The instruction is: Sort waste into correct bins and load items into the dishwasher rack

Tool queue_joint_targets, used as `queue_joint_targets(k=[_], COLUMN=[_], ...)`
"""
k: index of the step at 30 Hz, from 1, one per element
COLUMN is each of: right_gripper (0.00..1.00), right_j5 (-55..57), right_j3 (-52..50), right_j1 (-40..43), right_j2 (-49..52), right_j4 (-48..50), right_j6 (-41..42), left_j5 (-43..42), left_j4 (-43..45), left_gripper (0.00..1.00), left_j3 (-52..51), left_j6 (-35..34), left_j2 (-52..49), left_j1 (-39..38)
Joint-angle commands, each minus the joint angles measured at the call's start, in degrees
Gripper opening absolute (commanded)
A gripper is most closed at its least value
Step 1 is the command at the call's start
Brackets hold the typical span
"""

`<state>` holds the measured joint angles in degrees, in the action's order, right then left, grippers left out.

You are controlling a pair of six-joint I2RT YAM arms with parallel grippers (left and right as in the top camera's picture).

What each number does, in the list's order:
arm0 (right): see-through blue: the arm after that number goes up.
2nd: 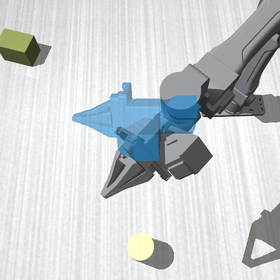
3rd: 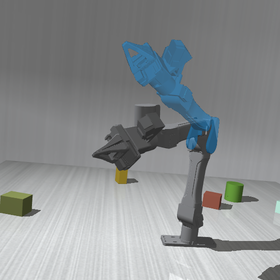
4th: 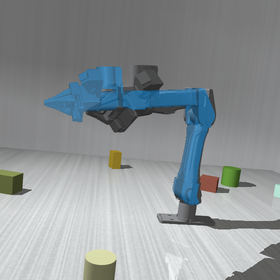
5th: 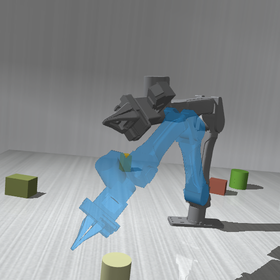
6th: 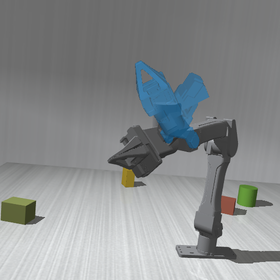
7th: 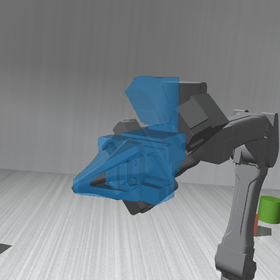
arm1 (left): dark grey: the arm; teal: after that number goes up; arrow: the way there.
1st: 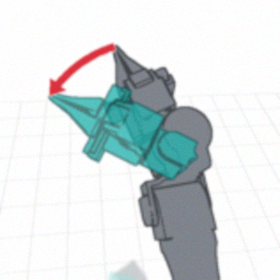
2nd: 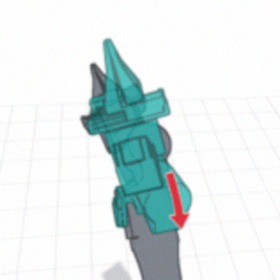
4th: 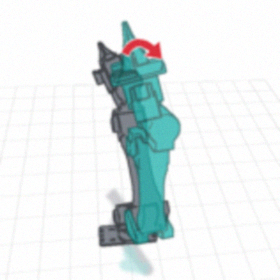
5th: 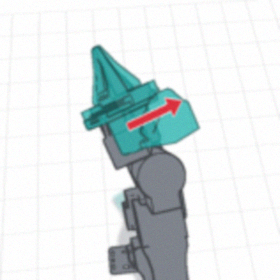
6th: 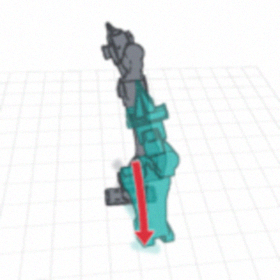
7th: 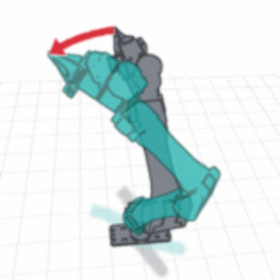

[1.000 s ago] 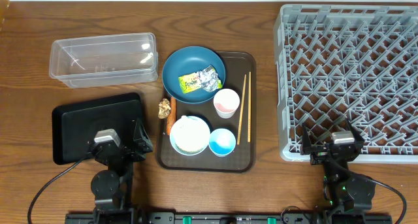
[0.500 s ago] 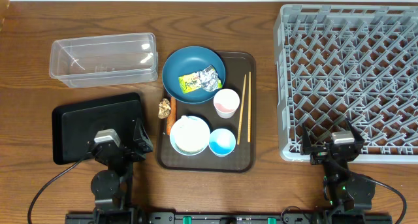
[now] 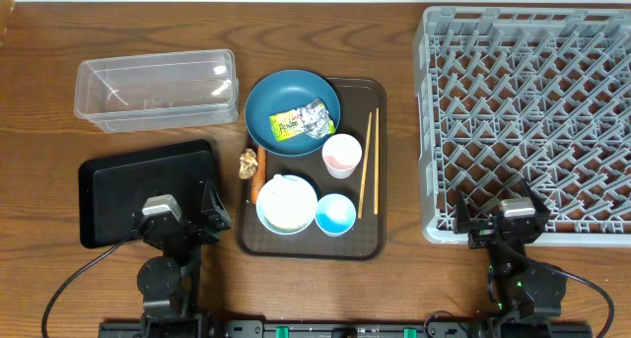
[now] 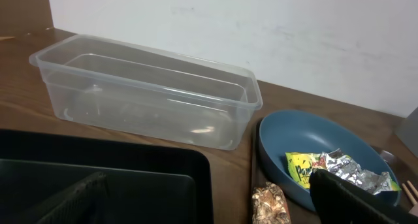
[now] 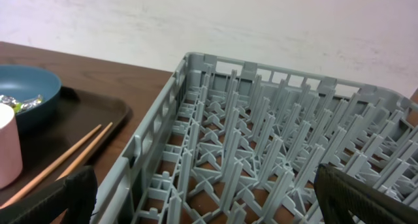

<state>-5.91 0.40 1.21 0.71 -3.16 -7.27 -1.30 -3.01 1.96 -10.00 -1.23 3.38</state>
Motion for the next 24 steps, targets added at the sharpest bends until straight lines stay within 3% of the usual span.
queue_joint_targets(k=[1,10,17,24], right_gripper=[0.99,0.99,0.99,0.99], right_j5=[-0.6,-0.5,-0.3,-0.1], right_j3=[-0.1,6.2,21.0,38.8], right_j1=[-0.5,-0.5,-0.5,-0.5], right_j2=[0.0,2.2,14.4,30.9], right_j4=[0.7,-5.5,-17.7,-33.9], right_j6=[4.8,9.1,11.5,11.5], left_j5=[0.8,-0.9,-3.4,-14.8], left_j4=[-0.9,-5.6,-16.4,-31.1], left_gripper=[0.98,0.98,0.98,0.98], left_j3=[-1.7,4.5,21.8,42.4], left_j6=[1.1,-0.3,-0.3,-0.3], left_j2=[-0.1,-5.7,-24.6,-44.2], left_j1=[0.4,0.4,0.4,0.4])
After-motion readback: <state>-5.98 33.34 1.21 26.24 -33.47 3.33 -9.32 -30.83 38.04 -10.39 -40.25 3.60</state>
